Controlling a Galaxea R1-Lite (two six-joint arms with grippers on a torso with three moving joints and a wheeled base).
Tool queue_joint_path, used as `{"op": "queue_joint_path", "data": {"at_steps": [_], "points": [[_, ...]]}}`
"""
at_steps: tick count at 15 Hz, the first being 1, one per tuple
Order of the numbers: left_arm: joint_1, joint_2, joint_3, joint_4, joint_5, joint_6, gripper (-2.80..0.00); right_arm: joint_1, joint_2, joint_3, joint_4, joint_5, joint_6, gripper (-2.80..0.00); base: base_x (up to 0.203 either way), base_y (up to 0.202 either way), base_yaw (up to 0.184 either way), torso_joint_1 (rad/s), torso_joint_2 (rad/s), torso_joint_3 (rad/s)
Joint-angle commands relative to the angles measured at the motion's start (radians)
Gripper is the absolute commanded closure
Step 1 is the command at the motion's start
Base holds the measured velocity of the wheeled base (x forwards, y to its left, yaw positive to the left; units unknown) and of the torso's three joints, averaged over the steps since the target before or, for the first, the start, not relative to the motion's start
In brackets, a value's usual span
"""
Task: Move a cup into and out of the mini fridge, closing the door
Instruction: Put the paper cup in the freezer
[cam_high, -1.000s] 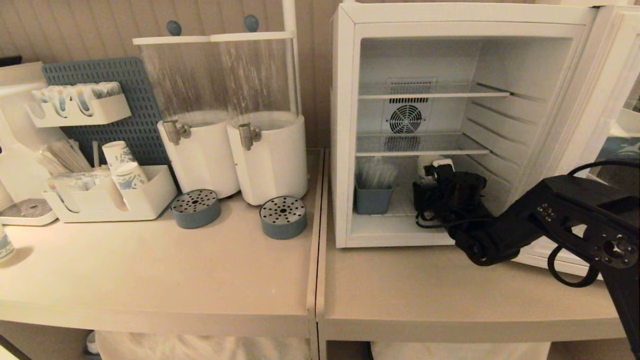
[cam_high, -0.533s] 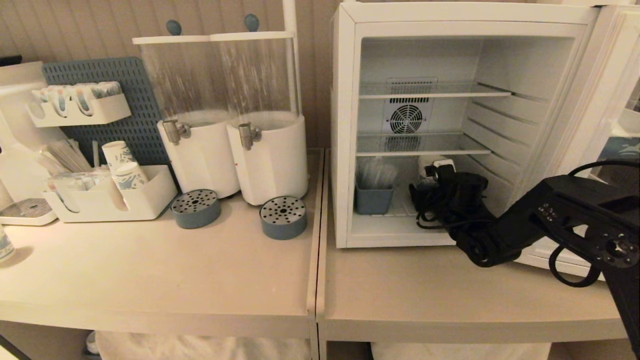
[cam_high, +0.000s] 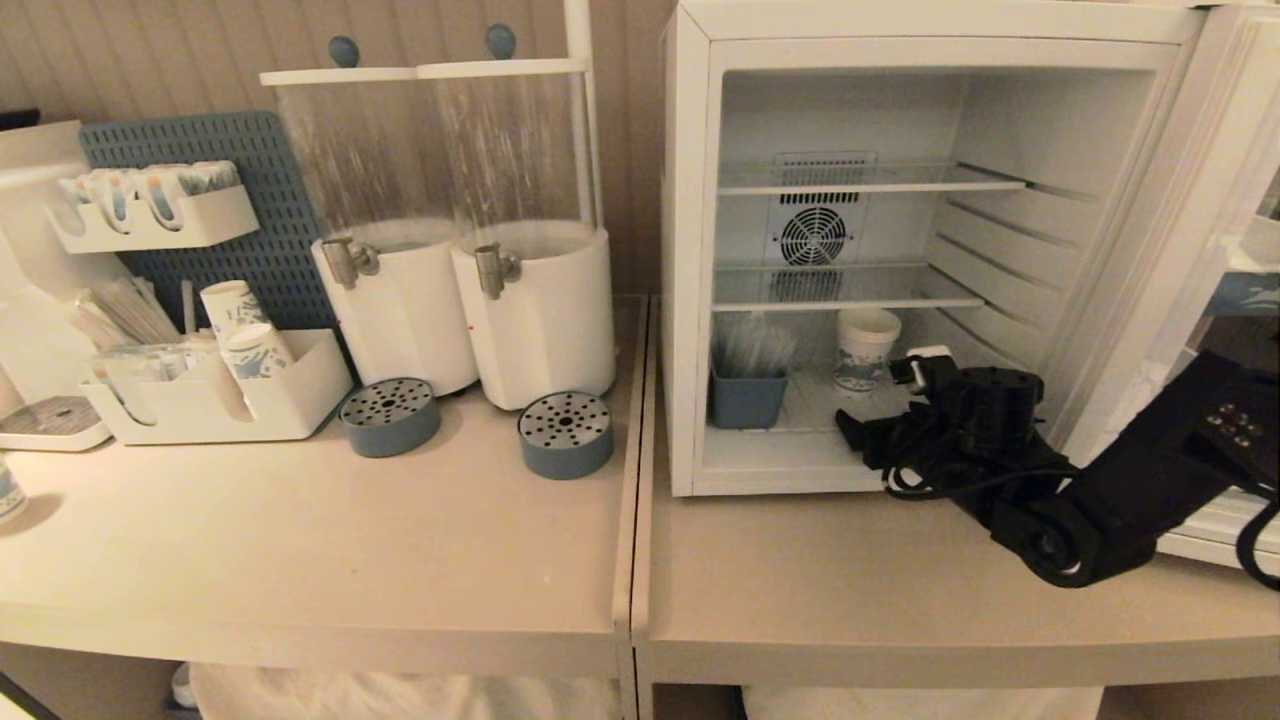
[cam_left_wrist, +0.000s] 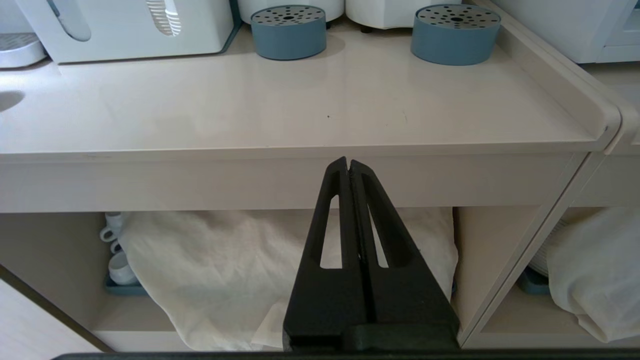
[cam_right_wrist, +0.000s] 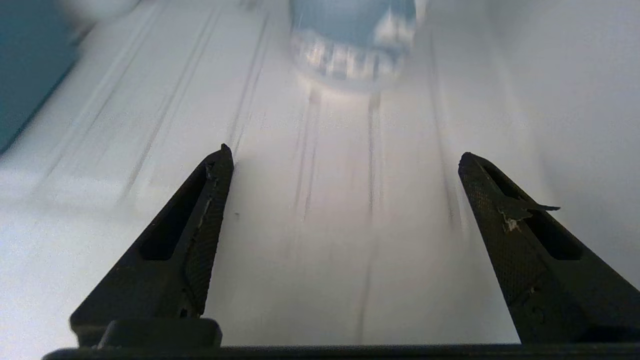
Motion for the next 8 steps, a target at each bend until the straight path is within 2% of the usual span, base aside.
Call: {"op": "queue_joint_path", "data": {"at_steps": [1,4,5,8], "points": [[0.001,0.000,0.000,0.000,0.000,0.000,0.00,0.000,-0.120,0.075,-0.023,0.008,0.012,-2.80,0.000,0.000,0.000,0.000,0.00,0.000],[0.000,0.000,0.000,0.000,0.000,0.000,0.00,0.000,-0.290,0.214,-0.025,0.039,0.043,-2.80,0.000,0.000,0.000,0.000,0.00,0.000],[0.000,0.000,0.000,0.000,0.000,-0.001,0.00,0.000,-0.363,0.266,-0.024,0.054,0.050,0.00,0.000,0.000,0.000,0.000,0.00,0.000],[0.000,0.000,0.000,0.000,0.000,-0.001,0.00,0.000,-0.635,0.407,-0.005,0.100,0.067,0.00,0.000,0.000,0.000,0.000,0.00,0.000]]}}
